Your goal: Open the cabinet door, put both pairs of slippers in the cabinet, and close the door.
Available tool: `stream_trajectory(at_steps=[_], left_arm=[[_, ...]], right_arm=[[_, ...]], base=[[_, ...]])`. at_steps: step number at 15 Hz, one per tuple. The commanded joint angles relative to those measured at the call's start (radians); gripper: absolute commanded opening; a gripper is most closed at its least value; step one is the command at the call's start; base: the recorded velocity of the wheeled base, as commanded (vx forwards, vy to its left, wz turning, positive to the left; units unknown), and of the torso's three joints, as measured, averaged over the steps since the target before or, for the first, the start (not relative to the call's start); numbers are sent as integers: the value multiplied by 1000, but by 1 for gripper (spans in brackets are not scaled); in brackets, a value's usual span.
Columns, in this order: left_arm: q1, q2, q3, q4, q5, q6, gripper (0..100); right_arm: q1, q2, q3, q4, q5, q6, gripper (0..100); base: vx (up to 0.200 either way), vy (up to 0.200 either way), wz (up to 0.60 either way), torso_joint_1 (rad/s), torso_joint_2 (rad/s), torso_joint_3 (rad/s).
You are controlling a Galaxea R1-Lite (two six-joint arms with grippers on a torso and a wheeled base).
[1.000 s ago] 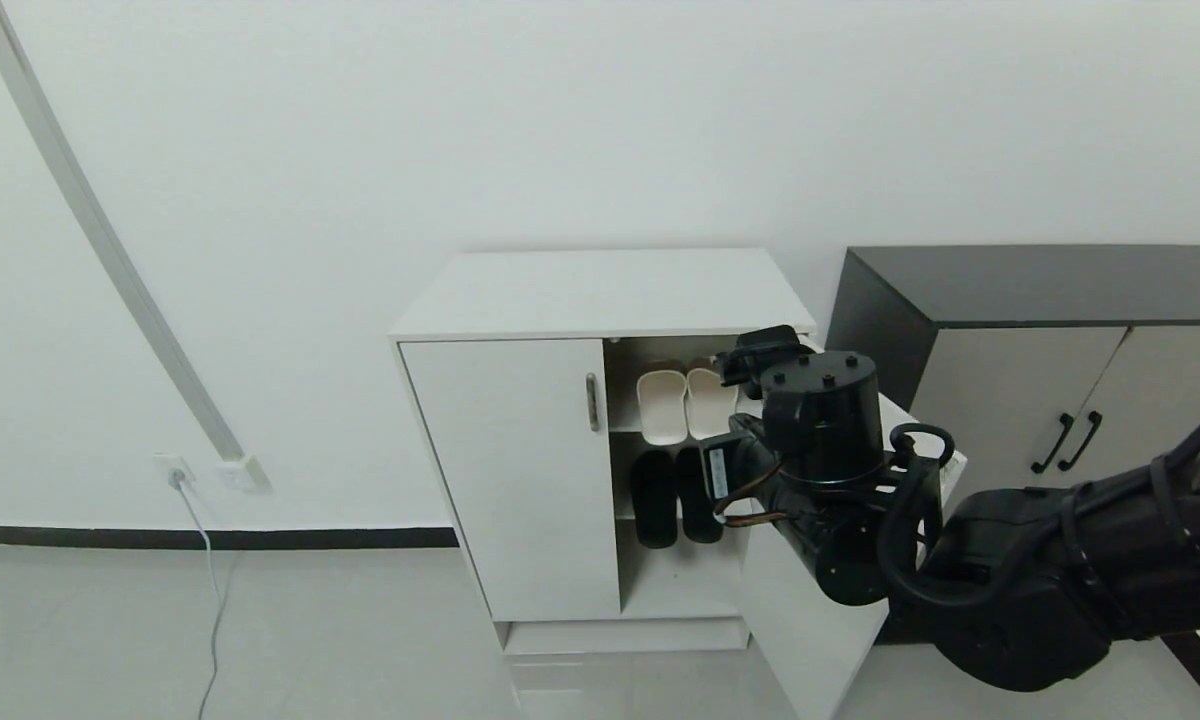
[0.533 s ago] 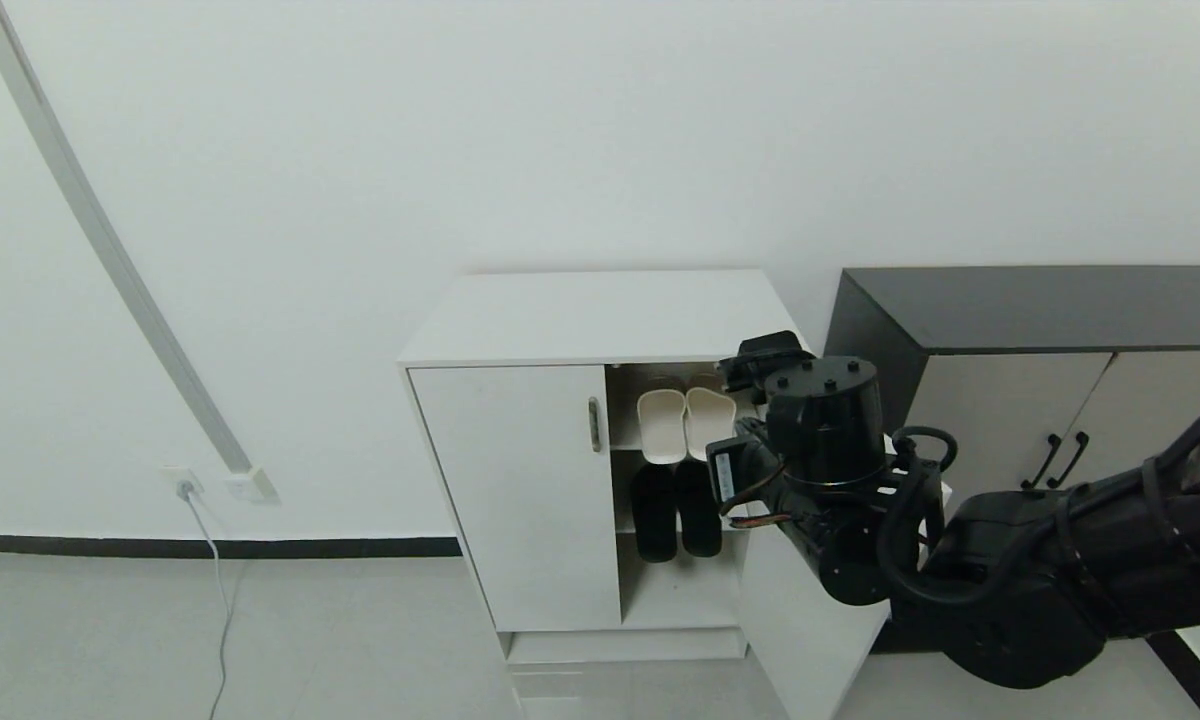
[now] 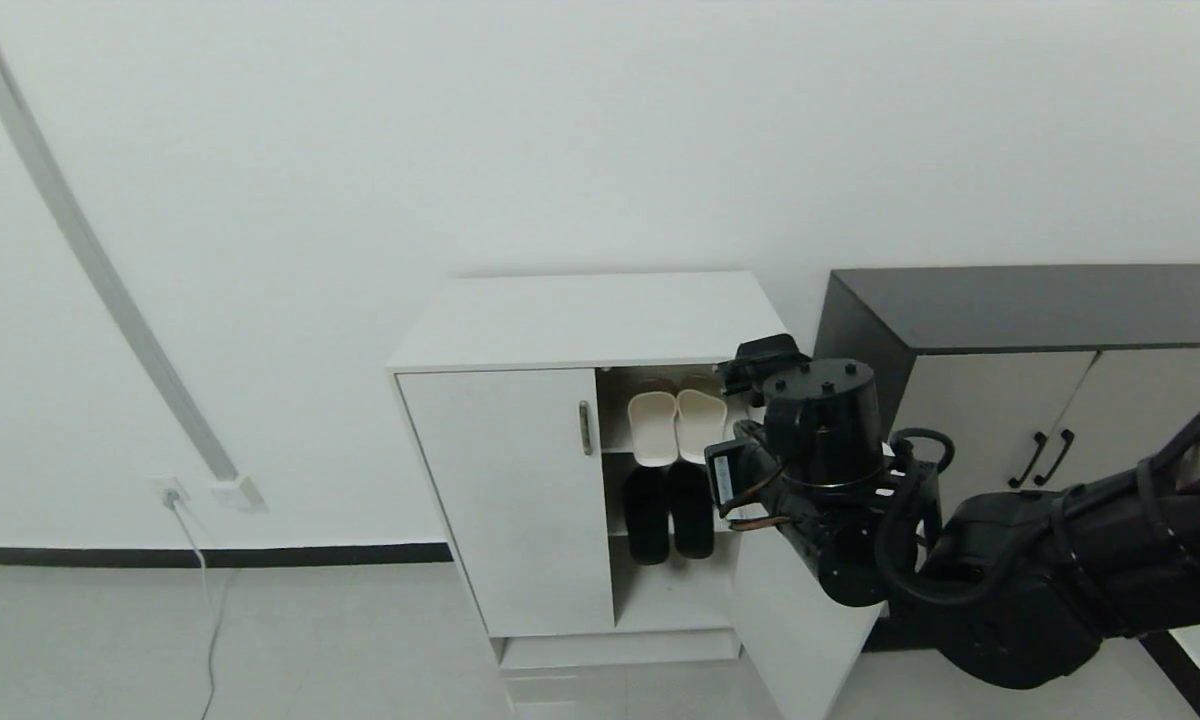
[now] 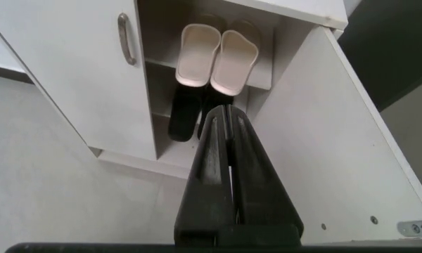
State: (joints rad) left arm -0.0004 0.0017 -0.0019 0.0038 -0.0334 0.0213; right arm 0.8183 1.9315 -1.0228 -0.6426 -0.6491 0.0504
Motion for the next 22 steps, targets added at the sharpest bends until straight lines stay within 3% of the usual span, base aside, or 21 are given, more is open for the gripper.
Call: stream_trajectory(at_steps=[1,3,12,14,16,22], left_arm=[[0,0,0,1,0,0,0],[-1,0,0,1,0,0,0],[-1,0,0,1,0,0,0],[0,0,0,1,0,0,0],[0,0,0,1,0,0,0],[-1,0,0,1,0,-1,0]], right_arm=[[-4,0,-2,0,0,0,0],[-4,0,-2,0,0,-1,0],[-14,9,-3,0,2,0,0],[-45,35,-22,0,6,-1,0],[-126,58,-80,12,82,-26,0],[-235,110,-332,294,187,29,0]], base=[[0,0,-600,-2,-7,2],[0,0,-600,12,0,0],[-22,0,0,0,0,0],[0,0,0,0,0,0],[0,0,0,0,0,0],[0,0,0,0,0,0]])
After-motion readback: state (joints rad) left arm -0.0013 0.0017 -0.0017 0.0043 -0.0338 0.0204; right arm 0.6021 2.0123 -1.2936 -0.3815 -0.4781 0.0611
